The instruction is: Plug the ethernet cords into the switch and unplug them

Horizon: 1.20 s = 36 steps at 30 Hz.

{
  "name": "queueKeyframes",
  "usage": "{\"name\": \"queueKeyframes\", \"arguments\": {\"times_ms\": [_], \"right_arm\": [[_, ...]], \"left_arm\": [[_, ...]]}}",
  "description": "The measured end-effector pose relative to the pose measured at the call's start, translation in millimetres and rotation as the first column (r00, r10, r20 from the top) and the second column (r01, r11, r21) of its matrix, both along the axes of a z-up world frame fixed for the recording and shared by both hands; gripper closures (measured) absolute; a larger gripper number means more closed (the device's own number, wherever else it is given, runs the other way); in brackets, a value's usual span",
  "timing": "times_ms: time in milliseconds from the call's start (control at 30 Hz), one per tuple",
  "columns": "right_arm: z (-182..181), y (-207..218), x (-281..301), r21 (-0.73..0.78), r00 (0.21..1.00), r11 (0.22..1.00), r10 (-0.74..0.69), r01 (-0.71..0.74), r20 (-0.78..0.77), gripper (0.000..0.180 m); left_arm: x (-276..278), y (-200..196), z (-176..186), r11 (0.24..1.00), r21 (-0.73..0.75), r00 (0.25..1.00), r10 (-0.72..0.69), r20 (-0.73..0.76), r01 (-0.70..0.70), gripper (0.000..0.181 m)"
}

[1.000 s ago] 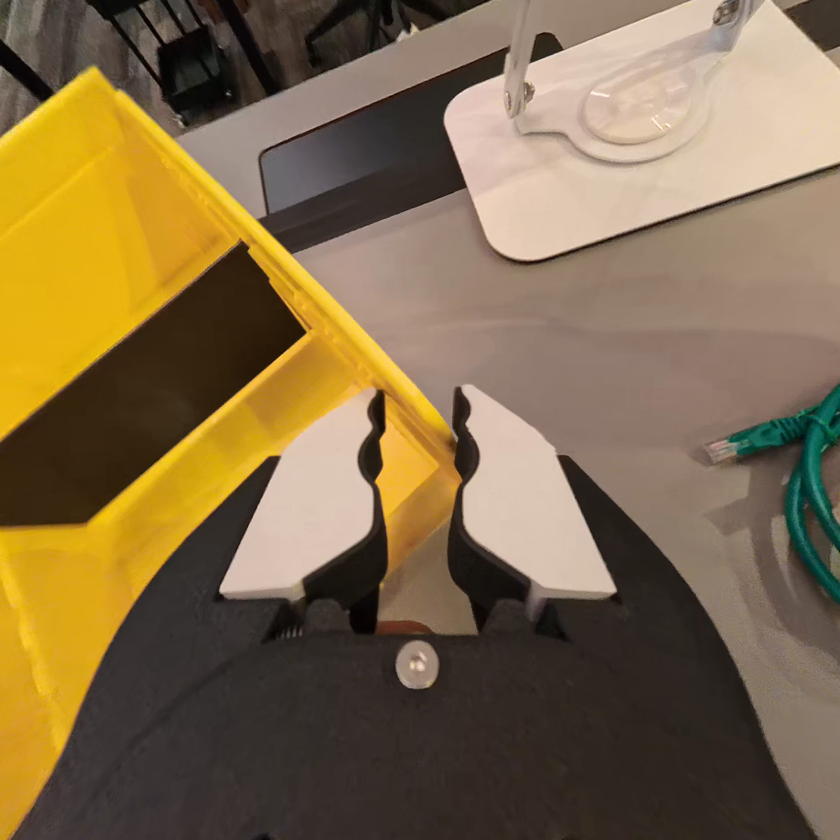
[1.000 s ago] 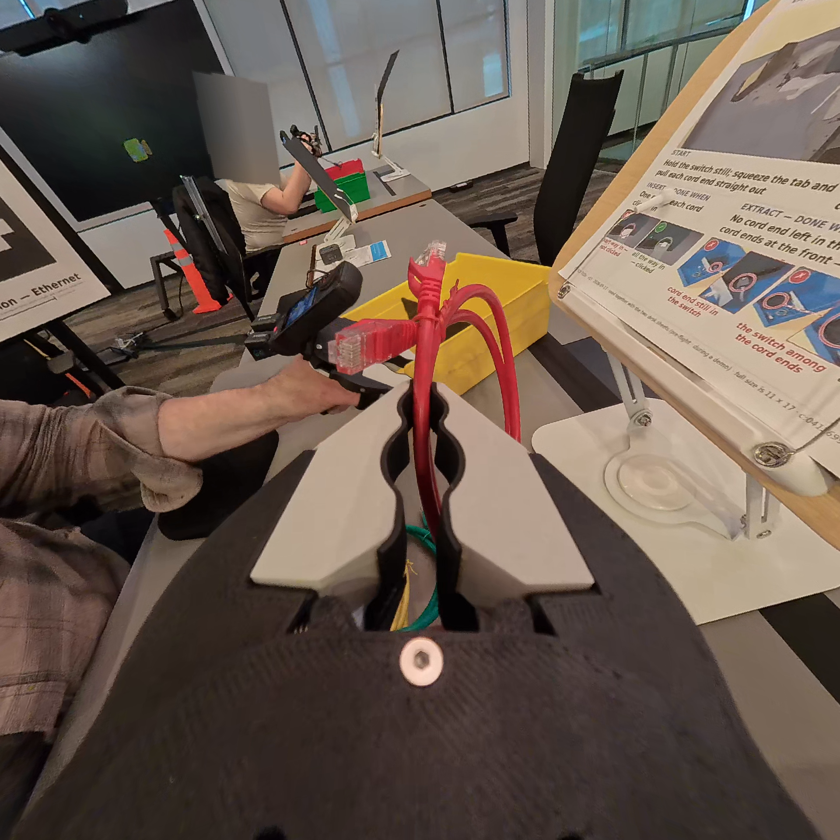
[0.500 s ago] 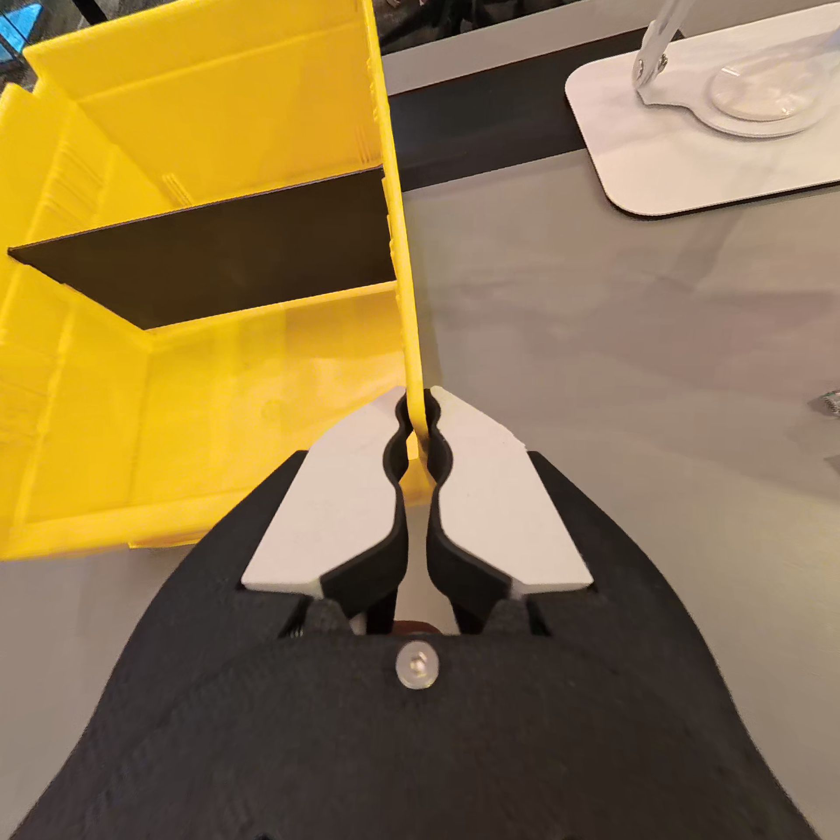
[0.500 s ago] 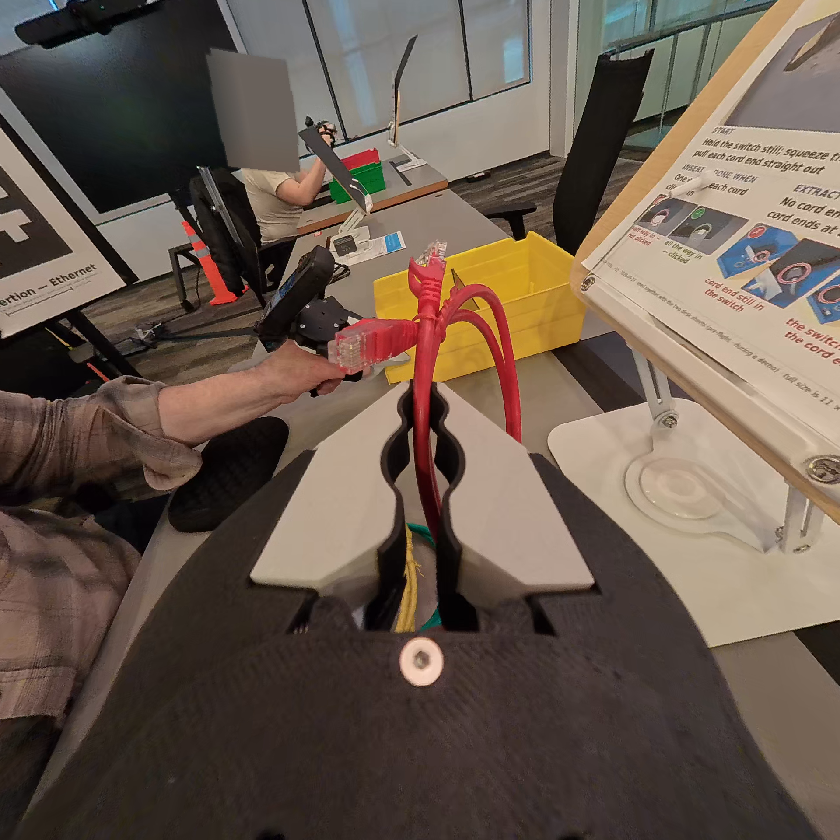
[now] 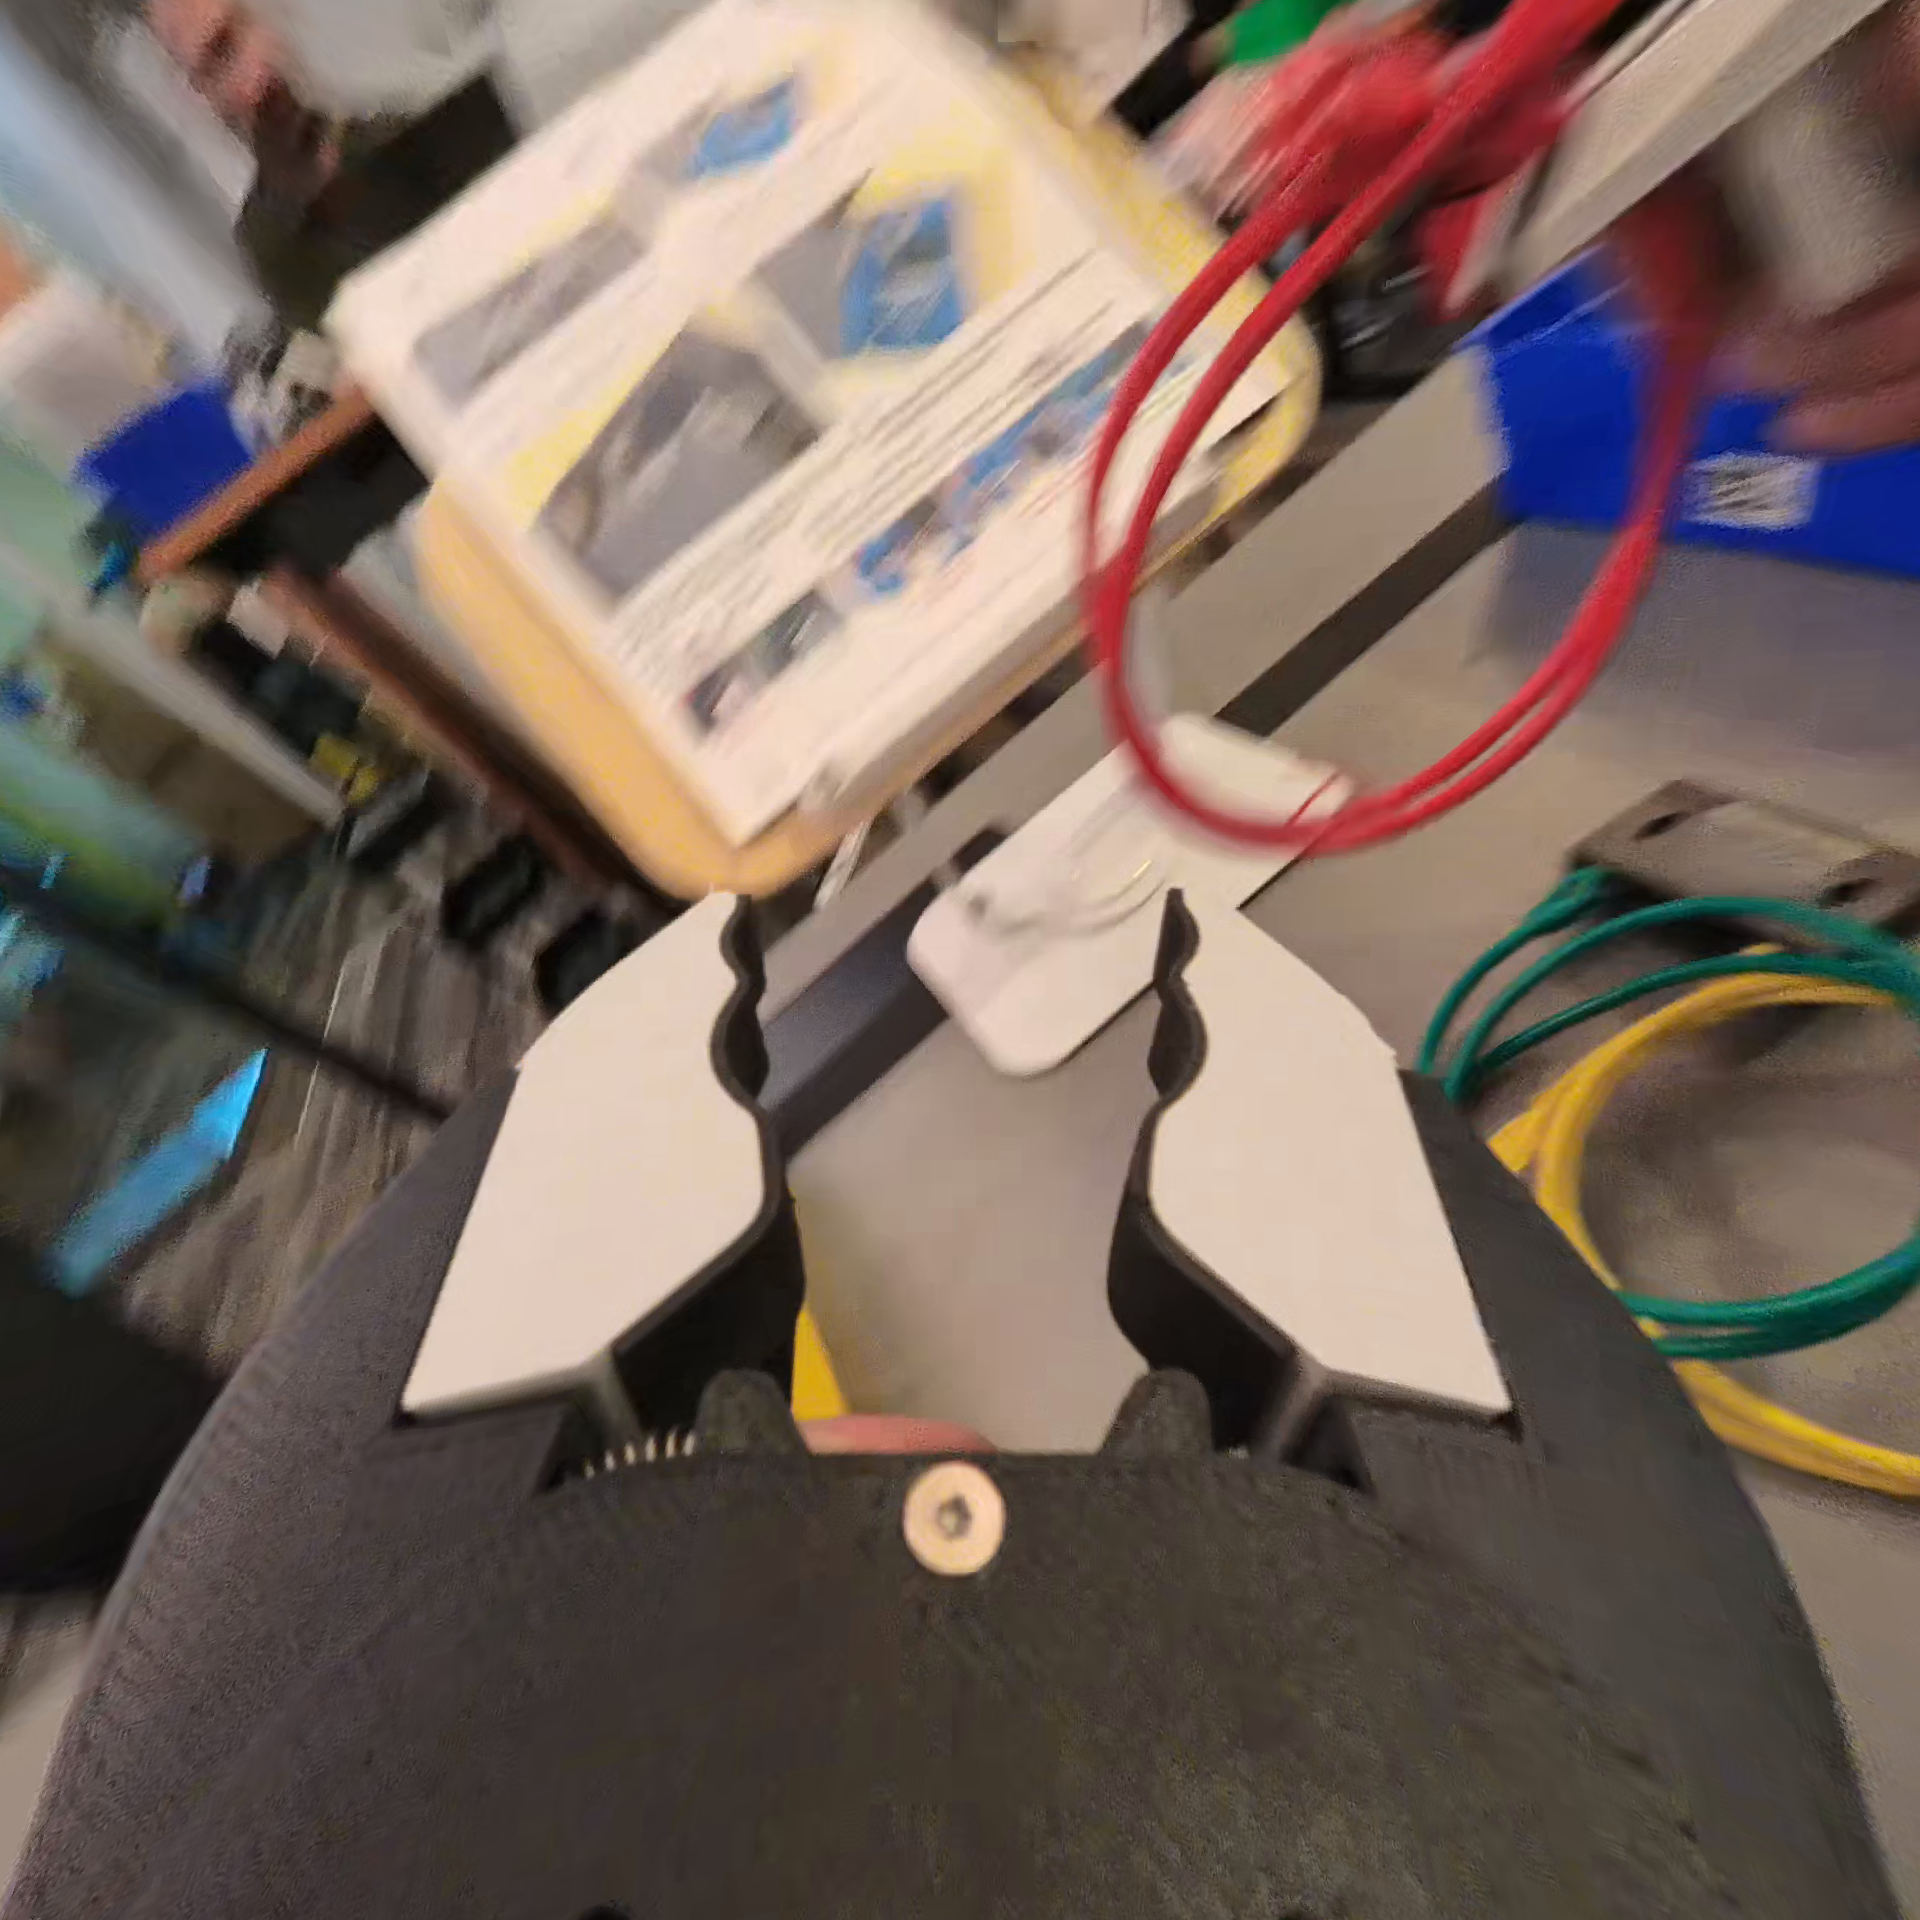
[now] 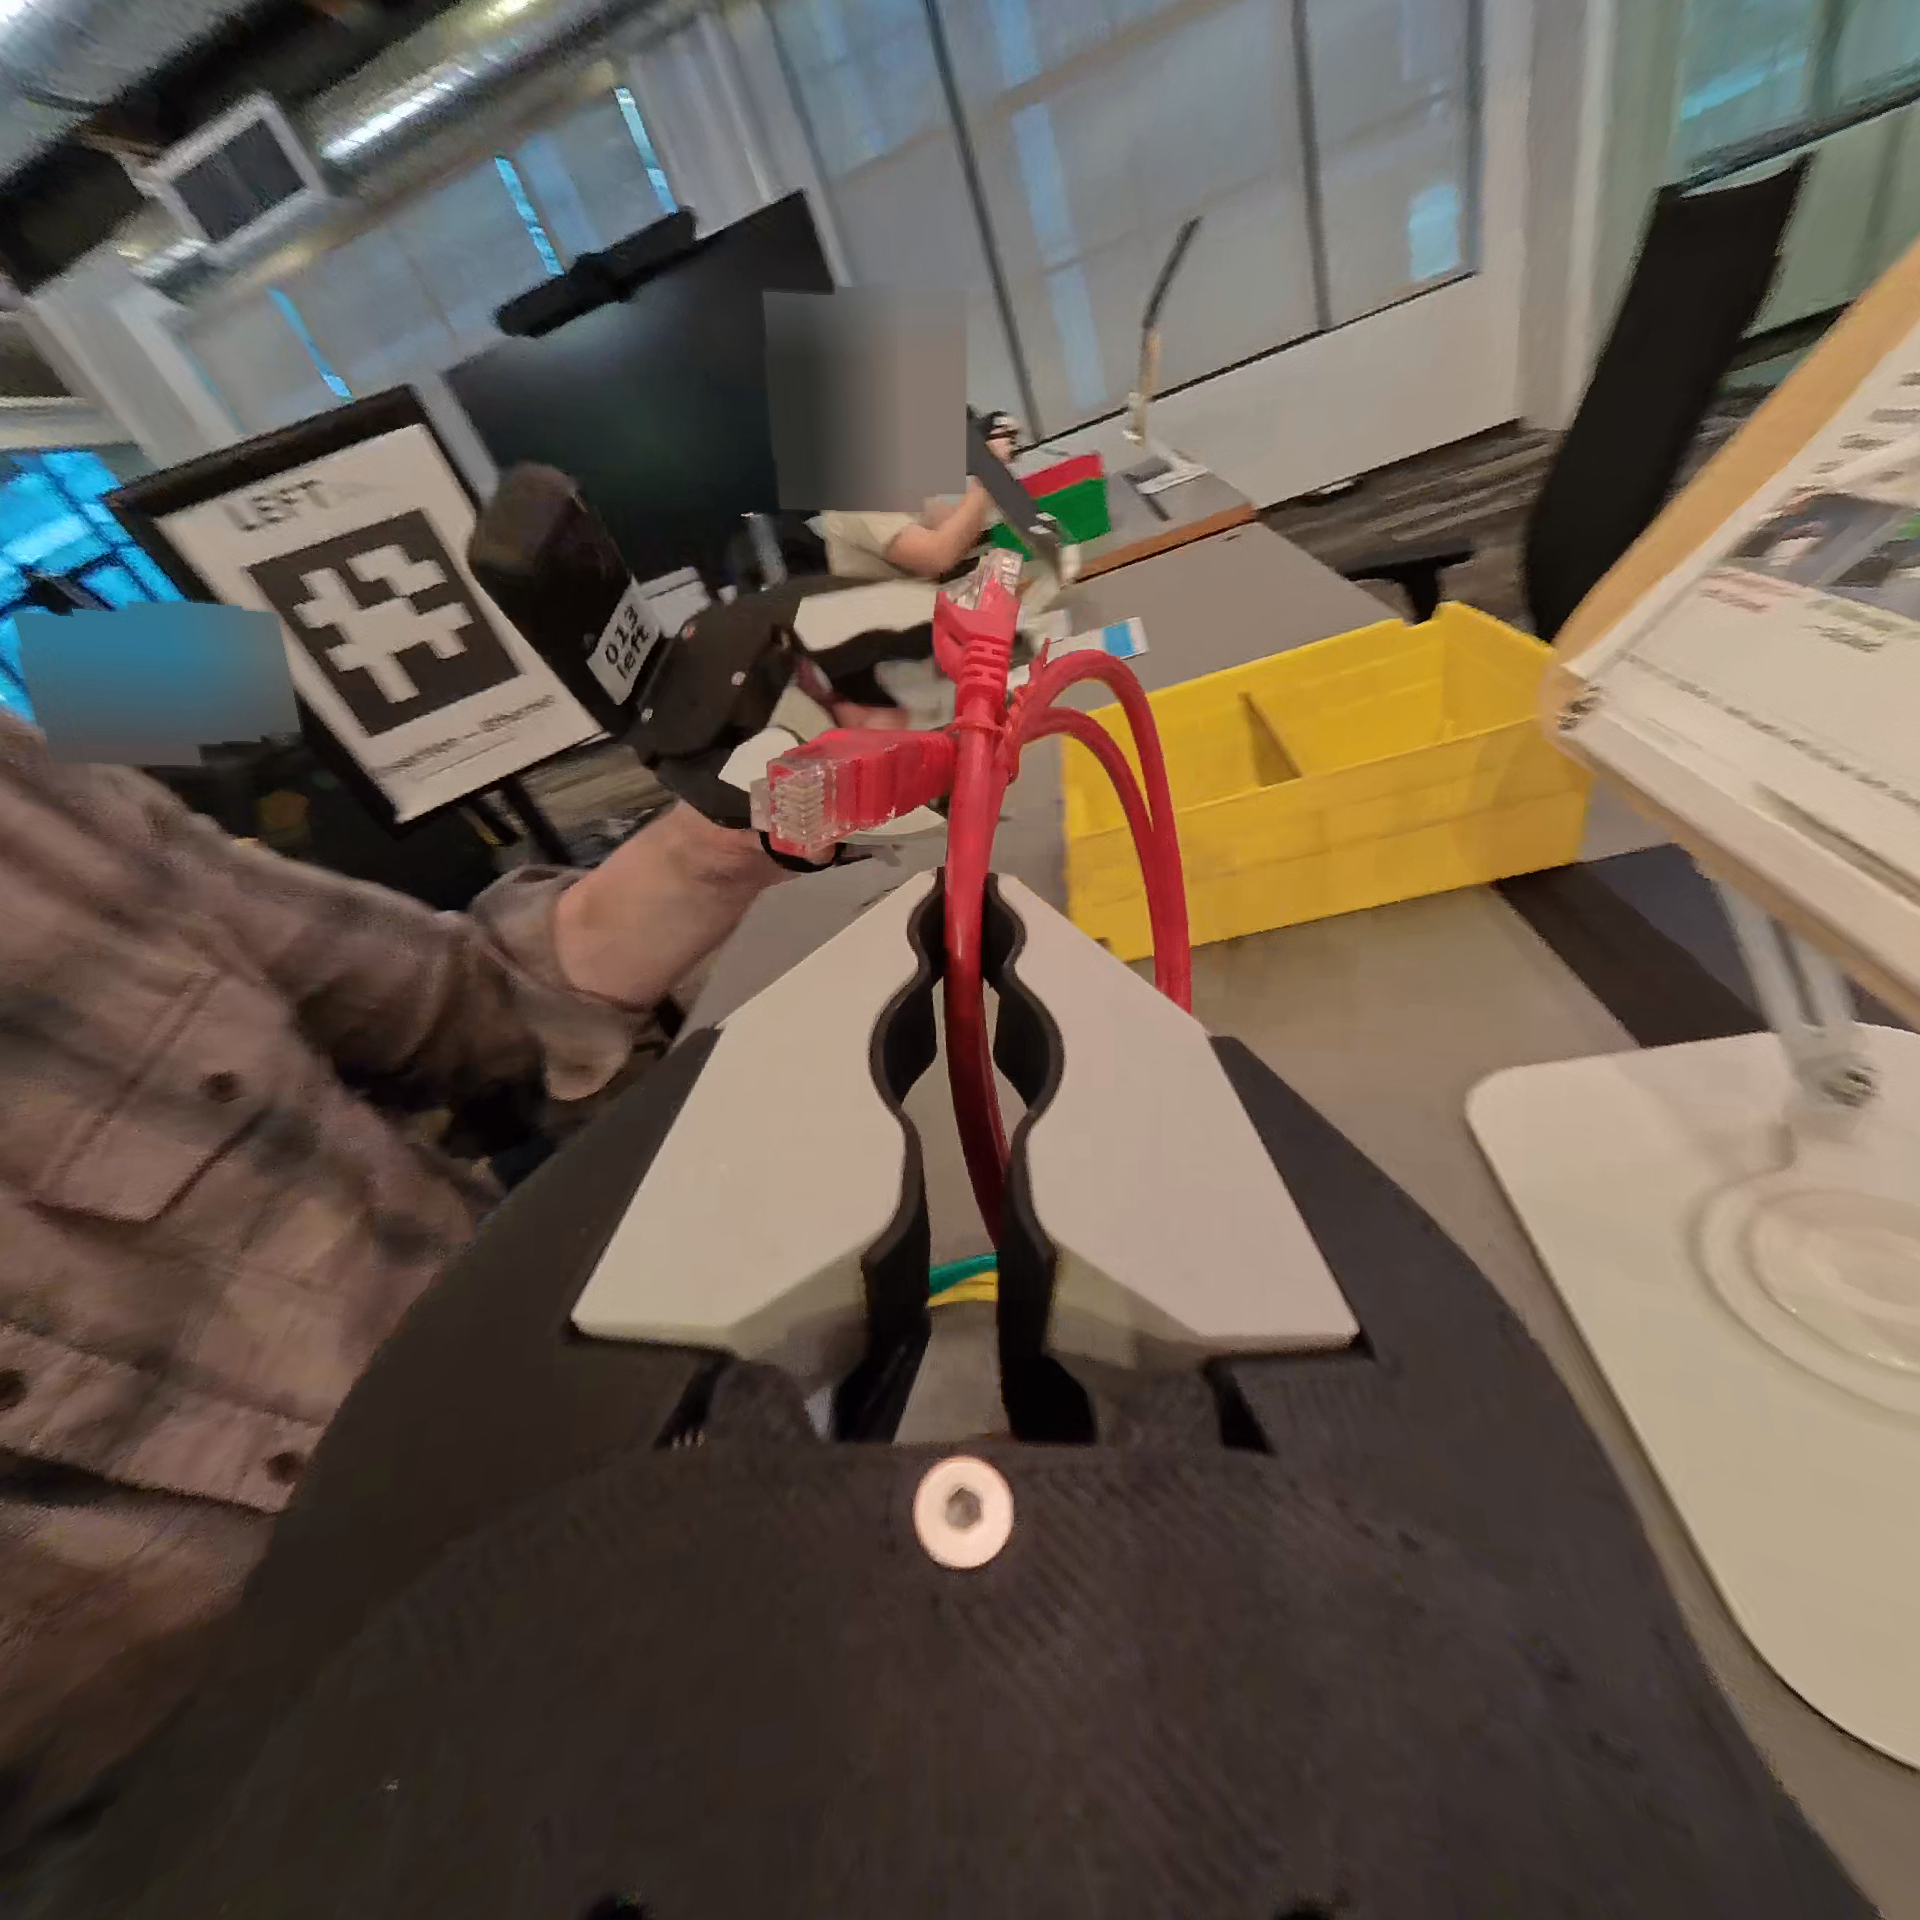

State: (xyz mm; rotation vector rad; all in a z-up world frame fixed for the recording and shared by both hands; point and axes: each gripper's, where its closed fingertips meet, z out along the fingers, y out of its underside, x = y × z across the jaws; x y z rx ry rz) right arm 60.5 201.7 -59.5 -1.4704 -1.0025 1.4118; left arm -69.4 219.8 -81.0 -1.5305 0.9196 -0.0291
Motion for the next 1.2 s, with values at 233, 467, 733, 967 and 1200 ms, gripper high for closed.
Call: {"name": "queueKeyframes", "arguments": {"times_ms": [233,467,733,967,1200], "right_arm": [[-8.5,-18.9,-6.1,-0.033,0.989,0.989,0.146,-0.146,0.001,0.177],[-17.7,-23.2,-9.4,-0.056,0.981,0.979,0.195,-0.194,0.018,0.177],[-15.2,-2.3,2.1,0.018,0.998,0.998,0.052,-0.052,0.04,0.156],[-13.2,-7.6,10.1,0.312,0.978,0.95,-0.08,0.016,0.194,0.14],[-20.4,-26.6,-14.0,0.497,0.952,0.864,-0.087,-0.076,0.295,0.146]], "left_arm": [[95.1,-2.2,9.0,0.894,-0.014,0.854,-0.433,-0.29,0.448,0.109],[111.3,-1.3,-8.7,0.761,-0.164,0.722,-0.648,-0.241,0.628,0.17],[113.9,12.7,-13.2,0.723,-0.222,0.729,-0.681,-0.069,0.654,0.173],[98.5,6.2,-39.9,0.606,-0.354,0.677,-0.726,0.119,0.713,0.174],[99.1,-17.0,-54.7,0.434,-0.453,0.564,-0.801,0.201,0.779,0.174]]}}
